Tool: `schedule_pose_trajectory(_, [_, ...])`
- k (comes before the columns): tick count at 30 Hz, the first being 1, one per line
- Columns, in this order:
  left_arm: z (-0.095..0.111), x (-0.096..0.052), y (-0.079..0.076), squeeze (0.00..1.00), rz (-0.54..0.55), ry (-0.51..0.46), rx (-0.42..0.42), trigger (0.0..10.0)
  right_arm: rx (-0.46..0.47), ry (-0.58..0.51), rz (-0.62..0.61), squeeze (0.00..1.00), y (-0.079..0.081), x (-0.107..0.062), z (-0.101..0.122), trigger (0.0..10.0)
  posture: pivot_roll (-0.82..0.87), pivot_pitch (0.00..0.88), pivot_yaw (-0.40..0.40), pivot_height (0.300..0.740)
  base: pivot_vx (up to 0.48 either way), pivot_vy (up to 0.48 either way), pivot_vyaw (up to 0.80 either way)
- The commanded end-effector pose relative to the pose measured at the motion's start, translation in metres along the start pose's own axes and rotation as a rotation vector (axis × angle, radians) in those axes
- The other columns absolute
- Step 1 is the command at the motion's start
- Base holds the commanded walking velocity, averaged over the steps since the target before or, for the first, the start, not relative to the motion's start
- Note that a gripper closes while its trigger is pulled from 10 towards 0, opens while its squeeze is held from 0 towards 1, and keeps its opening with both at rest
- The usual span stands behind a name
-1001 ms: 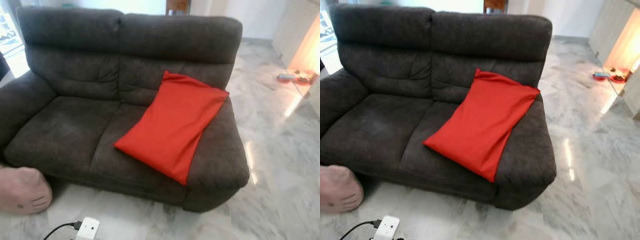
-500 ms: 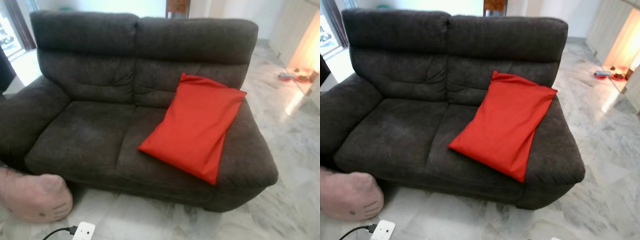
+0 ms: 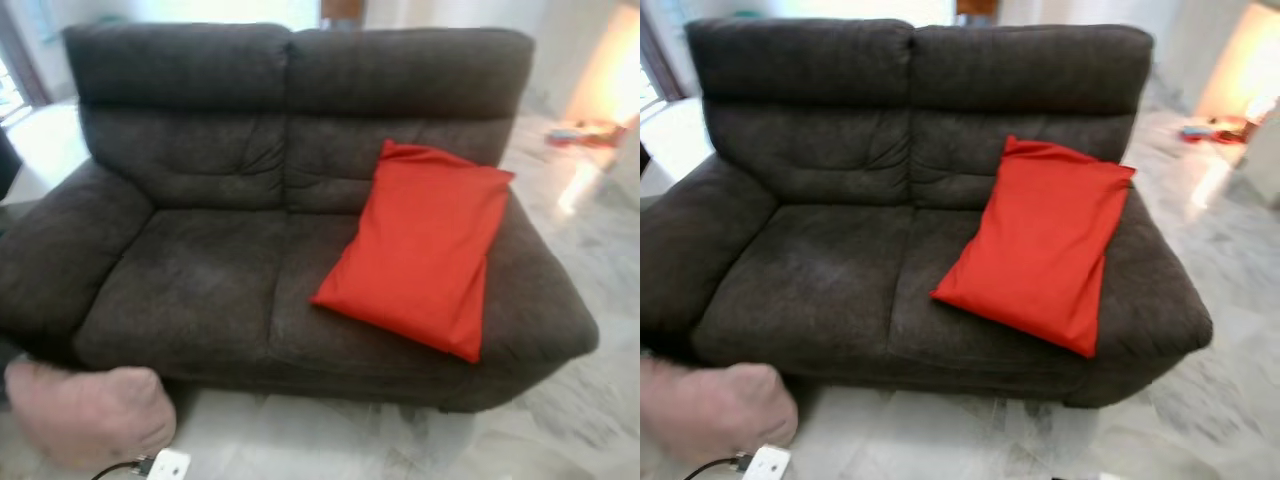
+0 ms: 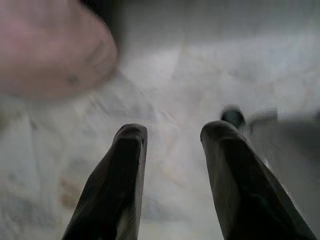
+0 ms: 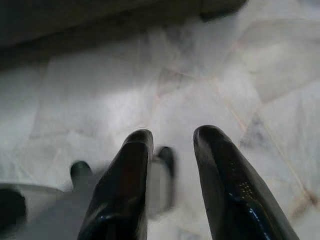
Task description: Move the pillow to the sofa from floor
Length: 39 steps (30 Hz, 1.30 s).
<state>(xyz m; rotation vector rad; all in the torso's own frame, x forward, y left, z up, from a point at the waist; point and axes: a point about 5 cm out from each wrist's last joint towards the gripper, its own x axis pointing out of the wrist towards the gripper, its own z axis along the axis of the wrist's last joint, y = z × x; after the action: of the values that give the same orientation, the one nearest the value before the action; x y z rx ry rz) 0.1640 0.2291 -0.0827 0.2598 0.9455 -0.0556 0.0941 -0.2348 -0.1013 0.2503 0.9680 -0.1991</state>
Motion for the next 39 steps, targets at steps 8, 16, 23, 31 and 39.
schedule_pose_trajectory(8, [-0.0001,0.0007,-0.0079,0.0,-0.02,0.0,-0.011,10.0,0.001,0.0,-0.016,0.0,-0.0041,-0.0011,0.0002,10.0,0.08,0.0,0.006,0.74,0.0,0.48,0.0])
schedule_pose_trajectory(16, [0.0005,0.0009,-0.009,0.0,-0.02,-0.001,-0.017,10.0,-0.005,0.0,-0.017,0.0,-0.0052,-0.0011,0.0011,10.0,0.08,0.003,0.0,0.74,0.0,0.48,0.0])
schedule_pose_trajectory(23, [0.0001,0.0008,-0.0087,0.0,-0.019,0.001,-0.023,10.0,-0.011,-0.002,-0.011,0.0,-0.0049,-0.001,0.0015,10.0,0.08,0.007,0.0,0.74,0.0,0.48,0.0])
schedule_pose_trajectory(31, [-0.0001,0.0008,-0.0083,0.0,-0.018,0.002,-0.021,10.0,-0.046,-0.014,0.006,0.0,-0.0039,-0.0009,0.0035,10.0,0.09,0.008,0.001,0.74,0.0,0.48,0.26])
schedule_pose_trajectory(39, [-0.0002,0.0007,-0.0079,0.0,-0.019,0.002,-0.019,10.0,-0.022,-0.009,0.004,0.0,-0.0035,-0.001,0.0019,10.0,0.09,0.007,0.002,0.74,0.0,0.48,0.36])
